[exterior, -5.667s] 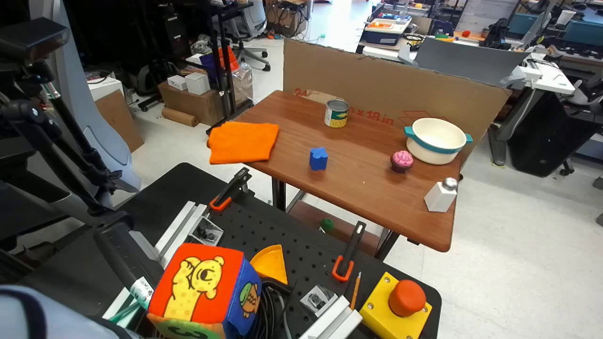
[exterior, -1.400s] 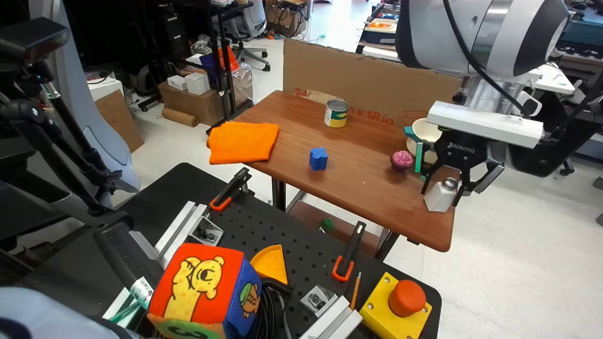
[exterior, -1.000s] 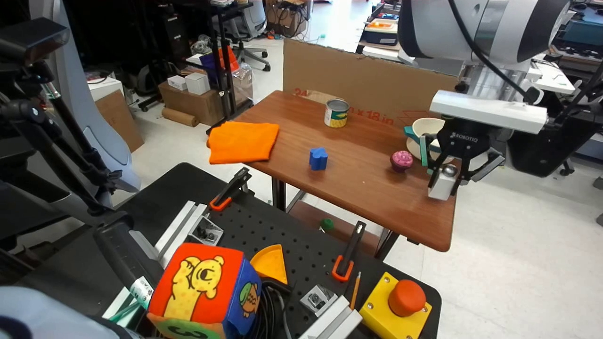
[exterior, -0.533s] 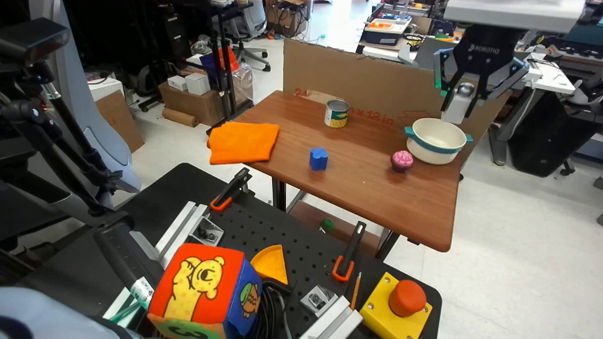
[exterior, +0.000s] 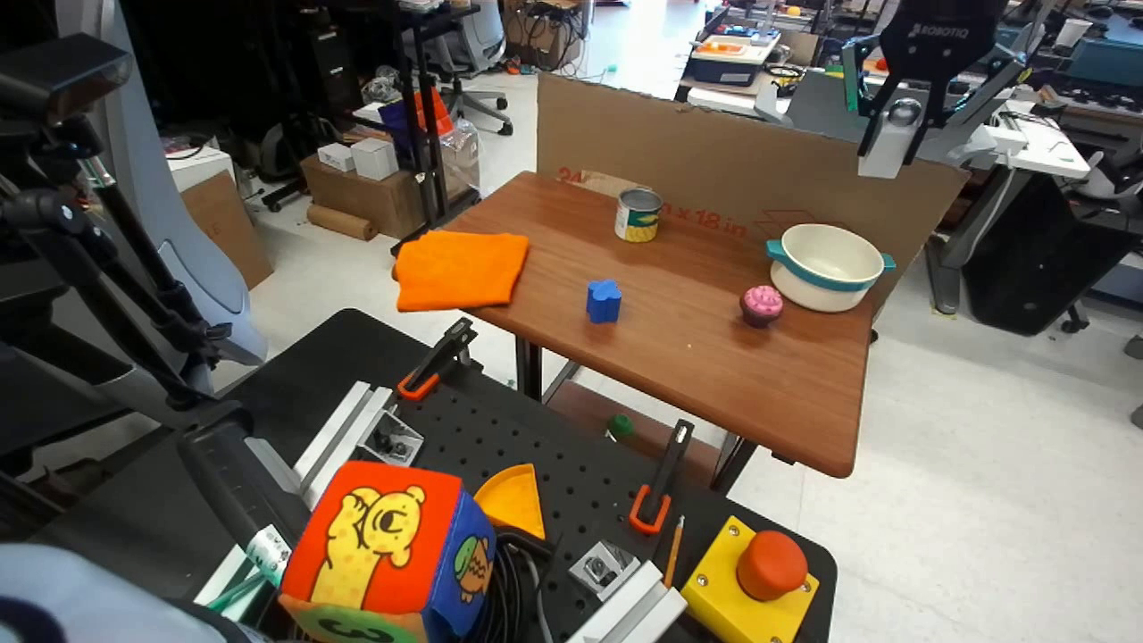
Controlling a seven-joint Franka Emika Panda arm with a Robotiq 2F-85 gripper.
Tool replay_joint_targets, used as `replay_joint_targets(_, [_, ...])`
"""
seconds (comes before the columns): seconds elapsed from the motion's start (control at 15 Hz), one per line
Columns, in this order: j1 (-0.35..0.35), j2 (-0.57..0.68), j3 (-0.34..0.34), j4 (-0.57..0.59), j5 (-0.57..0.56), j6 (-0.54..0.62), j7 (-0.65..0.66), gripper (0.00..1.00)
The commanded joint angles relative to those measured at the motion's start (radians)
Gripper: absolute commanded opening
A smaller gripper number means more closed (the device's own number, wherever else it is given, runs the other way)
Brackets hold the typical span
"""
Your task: Put the salt cellar inside the white pot
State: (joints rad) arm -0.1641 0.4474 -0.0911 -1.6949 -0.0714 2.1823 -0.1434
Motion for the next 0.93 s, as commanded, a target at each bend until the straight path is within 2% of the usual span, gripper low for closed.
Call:
replay_joint_targets(0.0, [-0.002,0.138,0.000,0.168,0.005,-0.077,-0.004,0.14])
replay_joint_targets(0.87, [0.001,0.570,0.008,0.692,0.007,-0.405,0.026,0.14])
